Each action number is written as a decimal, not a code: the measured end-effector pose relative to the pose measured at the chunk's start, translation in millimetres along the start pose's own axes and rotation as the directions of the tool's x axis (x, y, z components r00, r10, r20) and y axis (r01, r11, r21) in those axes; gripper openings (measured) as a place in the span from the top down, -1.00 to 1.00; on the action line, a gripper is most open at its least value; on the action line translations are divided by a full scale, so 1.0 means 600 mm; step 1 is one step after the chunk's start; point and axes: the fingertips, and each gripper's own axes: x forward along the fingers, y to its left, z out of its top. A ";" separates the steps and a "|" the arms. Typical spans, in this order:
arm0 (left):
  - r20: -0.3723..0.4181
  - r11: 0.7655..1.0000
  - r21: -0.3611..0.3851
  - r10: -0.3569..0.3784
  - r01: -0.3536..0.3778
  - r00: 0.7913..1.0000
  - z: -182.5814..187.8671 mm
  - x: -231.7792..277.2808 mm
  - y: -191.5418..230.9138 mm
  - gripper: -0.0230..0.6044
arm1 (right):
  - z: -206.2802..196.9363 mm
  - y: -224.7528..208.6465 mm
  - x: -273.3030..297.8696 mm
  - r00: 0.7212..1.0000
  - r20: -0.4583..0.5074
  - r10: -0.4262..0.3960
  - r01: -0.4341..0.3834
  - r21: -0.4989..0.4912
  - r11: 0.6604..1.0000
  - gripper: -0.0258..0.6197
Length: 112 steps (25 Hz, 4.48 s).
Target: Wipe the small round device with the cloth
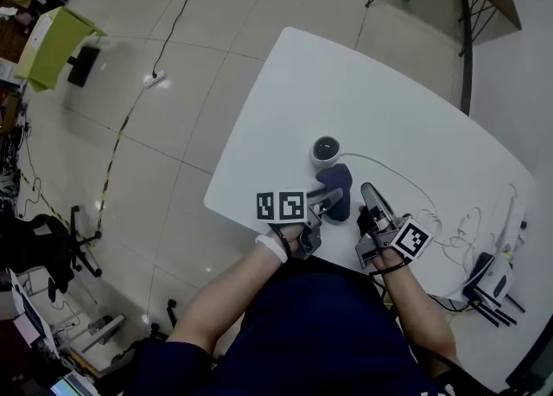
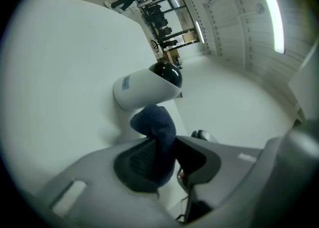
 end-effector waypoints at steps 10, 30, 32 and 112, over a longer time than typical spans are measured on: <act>-0.014 0.979 0.104 0.178 -0.176 0.984 0.074 -0.104 0.080 0.58 | -0.005 0.004 -0.025 0.995 0.086 -0.046 0.046 0.006 0.999 0.79; 0.010 0.576 0.784 0.358 -0.229 0.934 0.212 -0.065 -0.043 0.58 | 0.003 -0.020 -0.077 0.977 0.183 -0.108 0.103 0.036 0.994 0.79; 0.037 0.437 0.871 0.396 -0.224 0.918 0.209 -0.061 -0.064 0.58 | 0.002 -0.017 -0.070 0.979 0.178 -0.096 0.090 0.037 0.995 0.79; 0.156 0.415 0.899 -0.010 -0.138 0.988 0.010 -0.157 -0.183 0.67 | -0.006 0.264 0.010 0.998 0.041 0.042 0.001 -0.726 0.687 0.85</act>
